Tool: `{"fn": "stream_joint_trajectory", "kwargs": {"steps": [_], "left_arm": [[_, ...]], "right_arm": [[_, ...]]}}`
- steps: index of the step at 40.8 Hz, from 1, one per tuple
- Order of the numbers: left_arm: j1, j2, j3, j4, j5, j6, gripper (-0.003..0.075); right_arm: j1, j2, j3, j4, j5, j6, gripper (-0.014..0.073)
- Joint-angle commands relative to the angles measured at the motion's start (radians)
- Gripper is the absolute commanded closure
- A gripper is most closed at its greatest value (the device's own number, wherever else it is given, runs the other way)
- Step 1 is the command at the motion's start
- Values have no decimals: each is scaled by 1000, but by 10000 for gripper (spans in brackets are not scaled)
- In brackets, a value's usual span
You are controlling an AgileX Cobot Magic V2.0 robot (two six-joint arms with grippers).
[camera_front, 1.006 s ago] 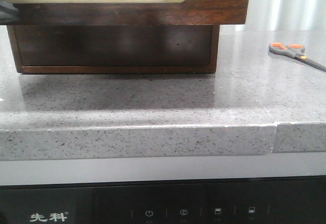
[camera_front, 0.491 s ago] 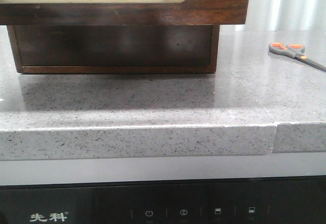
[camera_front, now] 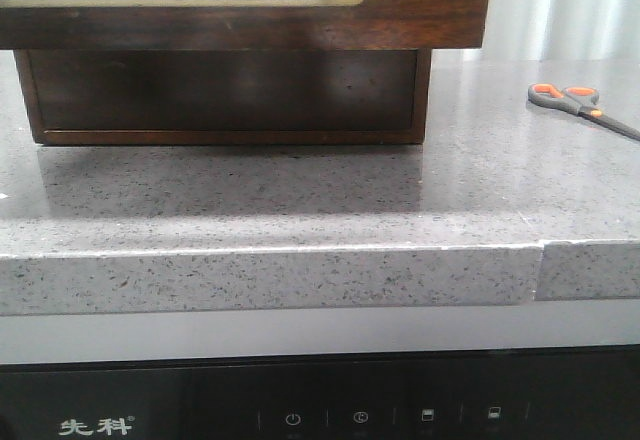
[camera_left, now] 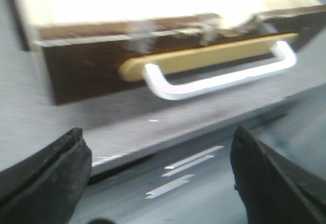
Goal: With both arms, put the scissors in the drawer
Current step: 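Pull the drawer open toward the robot with the left gripper, then lower the right gripper onto the grey-and-orange scissors and grasp them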
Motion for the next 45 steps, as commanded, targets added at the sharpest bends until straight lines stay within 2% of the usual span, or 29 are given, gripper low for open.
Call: {"fn": "stream_joint_trajectory", "kwargs": {"steps": [1, 3, 14, 18, 28, 45], "left_arm": [[-41, 1, -77, 121, -40, -75, 177], [-81, -1, -78, 140, -54, -75, 177], [-494, -3, -78, 240, -112, -86, 177], [-576, -3, -78, 291, -167, -191, 177], [-590, -3, -78, 332, -242, -215, 177], [-590, -3, -78, 332, -242, -215, 177]], "right_arm": [[2, 13, -32, -11, -67, -5, 73], [2, 13, -32, -11, -67, -5, 73], [2, 14, -32, -11, -69, -5, 73], [2, 14, -32, -11, -87, -5, 73], [-5, 78, -79, -13, -19, 36, 74], [-117, 534, -418, -28, 189, 46, 74]]}}
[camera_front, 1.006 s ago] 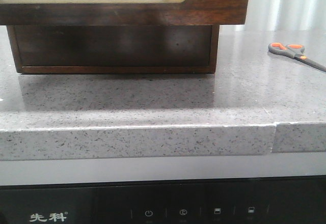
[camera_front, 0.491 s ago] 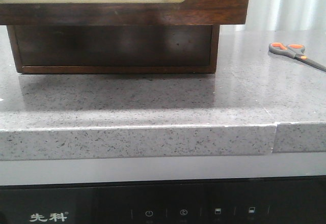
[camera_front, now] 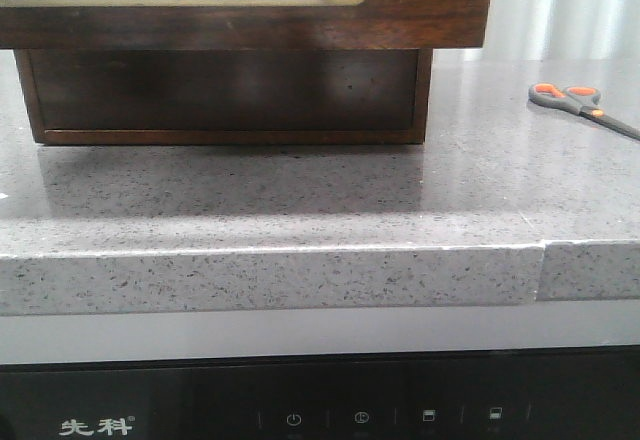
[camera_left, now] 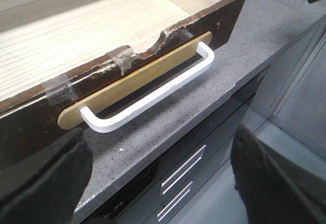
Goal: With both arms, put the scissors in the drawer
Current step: 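Lower the right gripper onto the grey-and-orange scissors and grasp them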
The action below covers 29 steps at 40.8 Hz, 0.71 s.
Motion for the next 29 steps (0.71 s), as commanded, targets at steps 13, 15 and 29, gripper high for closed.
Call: {"fn": "stream_joint_trajectory", "kwargs": {"steps": [13, 15, 29], "left_arm": [[-8, 5, -31, -10, -81, -9, 177], [-8, 5, -31, -10, -81, -9, 177], [-8, 5, -31, -10, -81, -9, 177]], "right_arm": [[-18, 447, -396, 144, 106, -210, 74], [-18, 495, -438, 162, 110, -233, 74], [-17, 770, -685, 161, 114, -272, 76]]}}
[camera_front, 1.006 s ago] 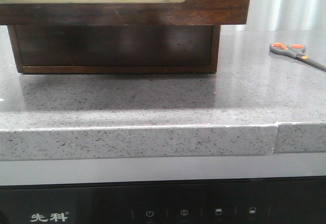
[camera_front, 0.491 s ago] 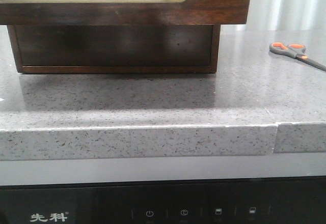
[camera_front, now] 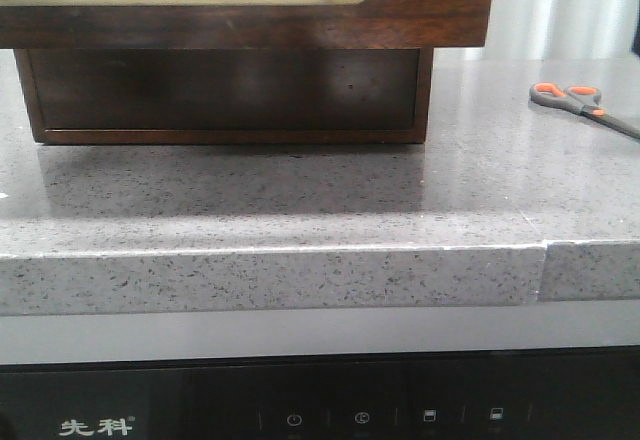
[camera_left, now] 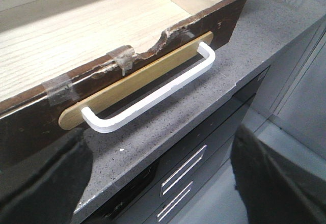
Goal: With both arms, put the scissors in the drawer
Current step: 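Lower the right gripper onto the grey-and-orange scissors and grasp them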
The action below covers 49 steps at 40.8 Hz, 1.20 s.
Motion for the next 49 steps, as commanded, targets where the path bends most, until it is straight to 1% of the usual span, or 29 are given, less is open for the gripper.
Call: {"fn": "stream_joint_trajectory", "kwargs": {"steps": [1, 6, 13, 14, 26, 28, 32, 35, 43, 45, 49], "left_arm": [[-8, 5, -31, -11, -81, -9, 177], [-8, 5, -31, -11, -81, -9, 177], [-8, 5, -31, -11, -81, -9, 177], [-29, 5, -31, -11, -81, -9, 177], [-29, 5, -31, -11, -81, -9, 177], [-29, 5, -31, -11, -81, -9, 177], [-29, 5, -31, -11, -81, -9, 177], [-29, 5, -31, -11, -81, -9, 177], [-29, 5, -31, -11, -81, -9, 177], [-29, 5, -31, -11, -81, -9, 177], [-29, 5, -31, -11, -81, -9, 177]], "right_arm": [[-4, 23, -100, 8, -17, -20, 76], [-4, 96, -174, 7, -15, -24, 84], [-2, 184, -253, 7, -12, -32, 174], [-2, 195, -265, 7, -10, -32, 179], [16, 298, -346, 5, -3, -35, 181], [16, 310, -356, 5, 1, -35, 192], [16, 324, -361, 2, 7, -35, 249], [16, 331, -361, -3, 21, -35, 309], [16, 331, -361, -3, 37, -35, 509], [16, 330, -361, -3, 39, -35, 526], [16, 324, -361, -3, 44, -35, 526]]}}
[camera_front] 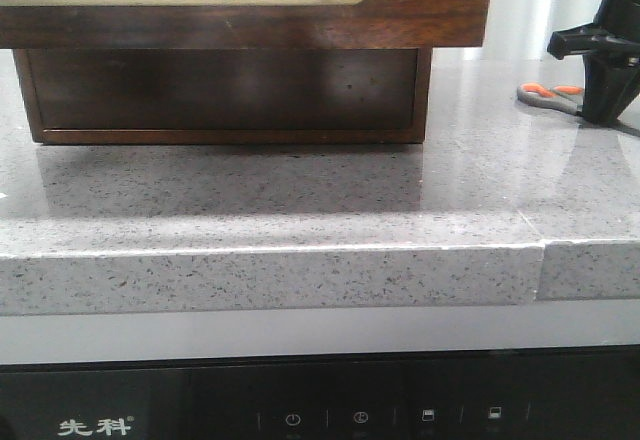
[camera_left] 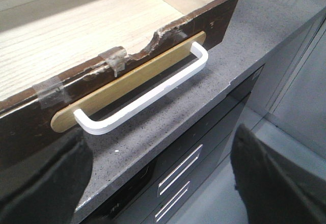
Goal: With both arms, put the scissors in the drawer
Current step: 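Lift the scissors with the right gripper and carry them over the drawer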
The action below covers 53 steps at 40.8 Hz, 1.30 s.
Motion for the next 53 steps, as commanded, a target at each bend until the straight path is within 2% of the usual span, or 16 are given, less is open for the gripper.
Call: {"fn": "stream_joint_trajectory", "kwargs": {"steps": [1, 17, 29, 35, 43, 53], "left_arm": [[-7, 5, -31, -14, -79, -9, 177], [-7, 5, -31, -14, -79, -9, 177], [-7, 5, -31, -14, -79, -9, 177], [-7, 5, -31, -14, -79, -9, 177], [-7, 5, -31, -14, -79, -9, 177], [-7, 5, -31, -14, -79, -9, 177]], "right_arm": [[-2, -61, -29, 3, 14, -9, 526], [-2, -225, -13, 10, 50, -9, 526], [0, -461, 21, 103, 41, -9, 526], [22, -589, 24, 107, 26, -10, 526], [124, -736, 24, 107, 3, -76, 526], [325, -836, 24, 176, -32, -230, 526]]}}
